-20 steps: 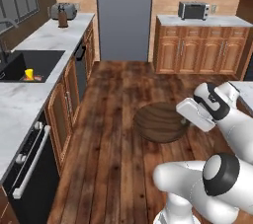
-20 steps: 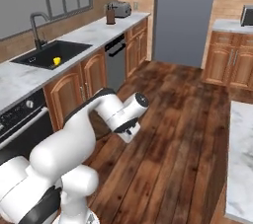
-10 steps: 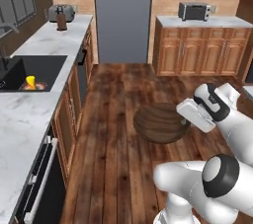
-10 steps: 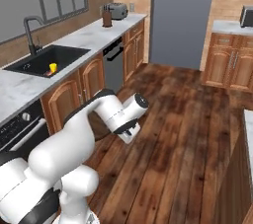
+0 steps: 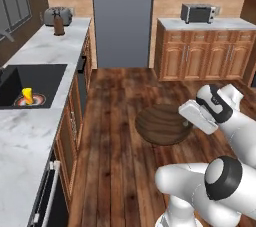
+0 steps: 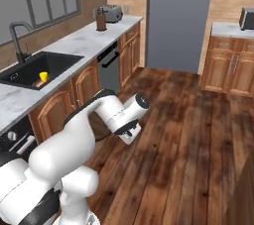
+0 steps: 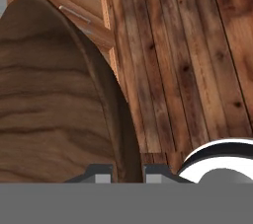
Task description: Pick the cup and bowl and place them in the sink. Then turn on the water.
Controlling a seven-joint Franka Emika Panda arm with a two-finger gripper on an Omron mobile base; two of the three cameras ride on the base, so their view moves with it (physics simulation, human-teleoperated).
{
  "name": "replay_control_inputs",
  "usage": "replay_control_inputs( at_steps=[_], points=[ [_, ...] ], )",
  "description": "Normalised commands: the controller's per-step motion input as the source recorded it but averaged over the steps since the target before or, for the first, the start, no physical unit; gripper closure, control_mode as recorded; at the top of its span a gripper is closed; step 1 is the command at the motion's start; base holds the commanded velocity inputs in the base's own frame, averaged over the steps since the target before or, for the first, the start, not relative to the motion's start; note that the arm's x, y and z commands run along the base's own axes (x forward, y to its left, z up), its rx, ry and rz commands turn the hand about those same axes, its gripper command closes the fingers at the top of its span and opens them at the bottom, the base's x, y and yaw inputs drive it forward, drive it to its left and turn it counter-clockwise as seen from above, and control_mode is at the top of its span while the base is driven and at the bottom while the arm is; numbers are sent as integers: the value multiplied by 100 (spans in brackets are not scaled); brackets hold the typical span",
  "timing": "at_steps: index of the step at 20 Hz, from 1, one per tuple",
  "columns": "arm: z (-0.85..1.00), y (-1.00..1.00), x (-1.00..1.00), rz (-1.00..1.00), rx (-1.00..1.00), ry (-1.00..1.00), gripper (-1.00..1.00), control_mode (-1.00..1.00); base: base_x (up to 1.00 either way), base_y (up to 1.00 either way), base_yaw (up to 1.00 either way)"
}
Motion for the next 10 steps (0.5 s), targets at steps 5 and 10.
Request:
replay_control_inputs(
  at_steps=[5,10],
  points=[
    [0,0,0,0,0,0,100,100,71,26,-10],
    [0,0,0,0,0,0,100,100,72,24,-9]
  ],
)
